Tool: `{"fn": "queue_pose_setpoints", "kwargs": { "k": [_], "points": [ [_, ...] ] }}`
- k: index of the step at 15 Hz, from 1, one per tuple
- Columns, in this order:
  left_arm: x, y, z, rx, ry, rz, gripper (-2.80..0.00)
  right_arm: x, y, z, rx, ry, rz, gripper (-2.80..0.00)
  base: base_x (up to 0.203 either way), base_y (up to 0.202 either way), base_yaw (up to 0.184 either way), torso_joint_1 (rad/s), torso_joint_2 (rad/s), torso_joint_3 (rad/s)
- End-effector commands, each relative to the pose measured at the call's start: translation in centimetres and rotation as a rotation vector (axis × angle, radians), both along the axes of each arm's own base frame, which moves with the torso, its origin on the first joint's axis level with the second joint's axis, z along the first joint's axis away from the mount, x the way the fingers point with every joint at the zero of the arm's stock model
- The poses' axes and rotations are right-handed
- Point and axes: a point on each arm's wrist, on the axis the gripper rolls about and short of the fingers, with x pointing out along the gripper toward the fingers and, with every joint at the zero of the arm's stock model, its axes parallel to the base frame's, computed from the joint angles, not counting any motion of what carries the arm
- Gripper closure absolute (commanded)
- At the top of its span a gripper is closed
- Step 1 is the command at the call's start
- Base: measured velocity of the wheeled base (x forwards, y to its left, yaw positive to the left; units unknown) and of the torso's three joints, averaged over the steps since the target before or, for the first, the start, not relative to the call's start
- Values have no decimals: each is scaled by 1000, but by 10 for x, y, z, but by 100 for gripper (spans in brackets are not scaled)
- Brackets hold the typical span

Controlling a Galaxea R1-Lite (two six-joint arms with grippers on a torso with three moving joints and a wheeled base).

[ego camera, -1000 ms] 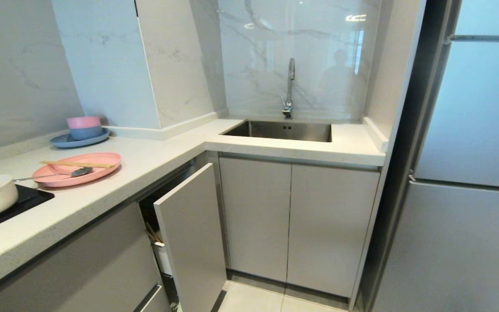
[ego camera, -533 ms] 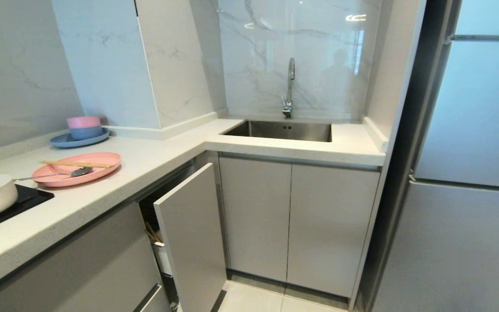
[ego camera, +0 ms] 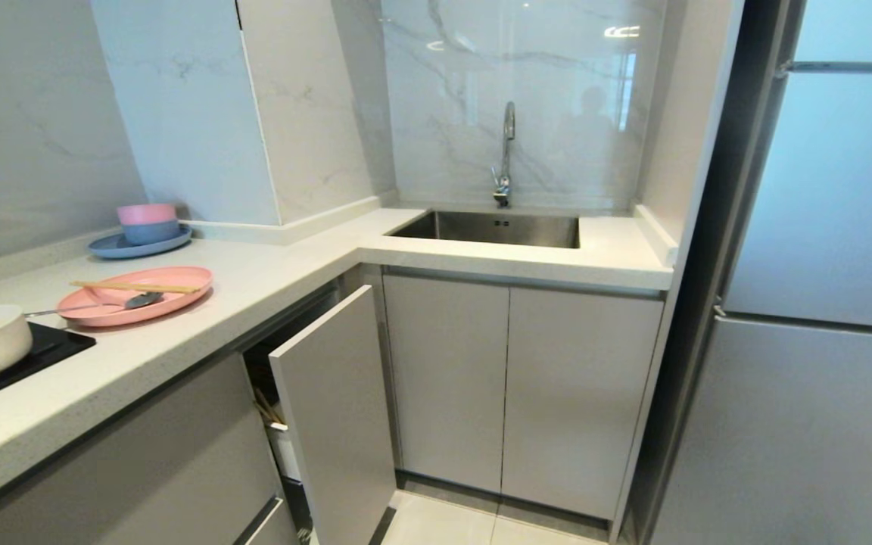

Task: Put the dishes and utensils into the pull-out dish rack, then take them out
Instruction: Open the cupboard

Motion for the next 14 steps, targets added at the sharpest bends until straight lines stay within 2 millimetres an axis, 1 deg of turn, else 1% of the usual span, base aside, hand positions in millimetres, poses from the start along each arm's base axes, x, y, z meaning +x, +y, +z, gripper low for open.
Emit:
{"fn": "queue_pose_setpoints", "kwargs": {
  "k": [1, 3, 5, 6, 7, 8, 9, 11, 13, 14],
  "points": [
    [40, 0, 45, 4, 80, 3, 0, 0, 0, 0, 1, 1, 0, 0, 0, 0, 0, 0, 0, 0],
    [74, 0, 86, 30, 116, 22, 0, 0, 0, 0, 1, 1, 0, 0, 0, 0, 0, 0, 0, 0],
    [119, 1, 115, 47, 183, 52, 0, 0, 0, 0, 1, 1, 0, 0, 0, 0, 0, 0, 0, 0],
    [146, 1, 126, 53, 222, 63, 0, 0, 0, 0, 1, 1, 0, 0, 0, 0, 0, 0, 0, 0],
    [179, 1, 134, 58, 264, 71, 0, 0, 0, 0, 1, 1, 0, 0, 0, 0, 0, 0, 0, 0],
    [210, 1, 137, 63, 312, 75, 0, 0, 0, 0, 1, 1, 0, 0, 0, 0, 0, 0, 0, 0],
    [242, 0, 138, 68, 366, 76, 0, 0, 0, 0, 1, 1, 0, 0, 0, 0, 0, 0, 0, 0],
    [303, -2, 126, 81, 516, 62, 0, 0, 0, 0, 1, 1, 0, 0, 0, 0, 0, 0, 0, 0],
    [354, -5, 99, 98, 710, 15, 0, 0, 0, 0, 1, 1, 0, 0, 0, 0, 0, 0, 0, 0],
    [375, -7, 83, 105, 790, -10, 0, 0, 0, 0, 1, 1, 0, 0, 0, 0, 0, 0, 0, 0]
  ]
}}
